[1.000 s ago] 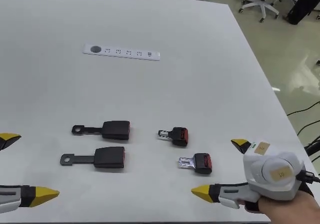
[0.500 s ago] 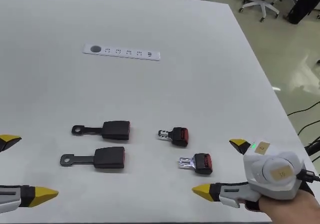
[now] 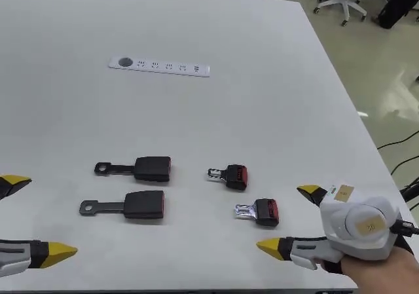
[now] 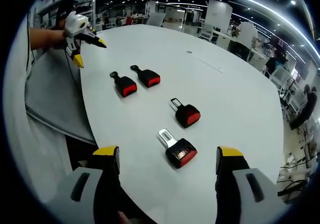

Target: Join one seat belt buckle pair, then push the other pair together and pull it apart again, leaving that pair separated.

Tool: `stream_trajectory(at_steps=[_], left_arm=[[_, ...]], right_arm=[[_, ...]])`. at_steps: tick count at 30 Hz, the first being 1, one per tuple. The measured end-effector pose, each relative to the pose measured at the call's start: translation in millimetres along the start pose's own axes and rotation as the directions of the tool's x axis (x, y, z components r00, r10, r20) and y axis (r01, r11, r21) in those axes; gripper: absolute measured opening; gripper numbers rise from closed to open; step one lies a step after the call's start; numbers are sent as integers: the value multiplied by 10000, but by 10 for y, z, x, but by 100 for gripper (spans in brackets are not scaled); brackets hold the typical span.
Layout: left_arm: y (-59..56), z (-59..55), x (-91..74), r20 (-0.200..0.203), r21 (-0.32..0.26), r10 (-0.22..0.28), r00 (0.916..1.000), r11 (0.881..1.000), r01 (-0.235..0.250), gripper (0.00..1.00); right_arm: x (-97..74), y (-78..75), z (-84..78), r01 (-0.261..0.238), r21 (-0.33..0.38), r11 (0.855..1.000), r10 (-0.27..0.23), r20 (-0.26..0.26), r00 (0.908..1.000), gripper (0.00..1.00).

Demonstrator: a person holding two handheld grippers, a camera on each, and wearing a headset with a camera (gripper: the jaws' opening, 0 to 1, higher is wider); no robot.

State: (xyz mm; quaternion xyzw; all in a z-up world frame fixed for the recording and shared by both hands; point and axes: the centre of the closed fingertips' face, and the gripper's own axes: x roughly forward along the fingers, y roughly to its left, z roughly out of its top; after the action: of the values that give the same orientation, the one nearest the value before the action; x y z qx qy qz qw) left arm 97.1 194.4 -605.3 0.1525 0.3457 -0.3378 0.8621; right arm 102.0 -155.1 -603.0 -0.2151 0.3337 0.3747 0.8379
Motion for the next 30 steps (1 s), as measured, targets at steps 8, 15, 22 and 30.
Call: stream_trajectory(at_steps=[8,15,22,30], left_arm=[[-36,46,95,-143,373,-233,9996,9990,238,89],[-91,117,180,-253,628,-427,9988,9970,442,87],[-164,209,316,-453,1191,-929,9946,9881,977,82],[-203,406,488,-396,1583,-1308,9906,9781,1355,76]], right_arm=[[30,0,-30,-164,-258,9995,161,-129,9998,76],[74,-49,-43,-306,-393,9988,299,-186,9994,75],[138,-77,-10,-469,-657,9967,455,-228,9987,73],[233,-123,-41,-754,-1011,9920,699,-565,9960,67]])
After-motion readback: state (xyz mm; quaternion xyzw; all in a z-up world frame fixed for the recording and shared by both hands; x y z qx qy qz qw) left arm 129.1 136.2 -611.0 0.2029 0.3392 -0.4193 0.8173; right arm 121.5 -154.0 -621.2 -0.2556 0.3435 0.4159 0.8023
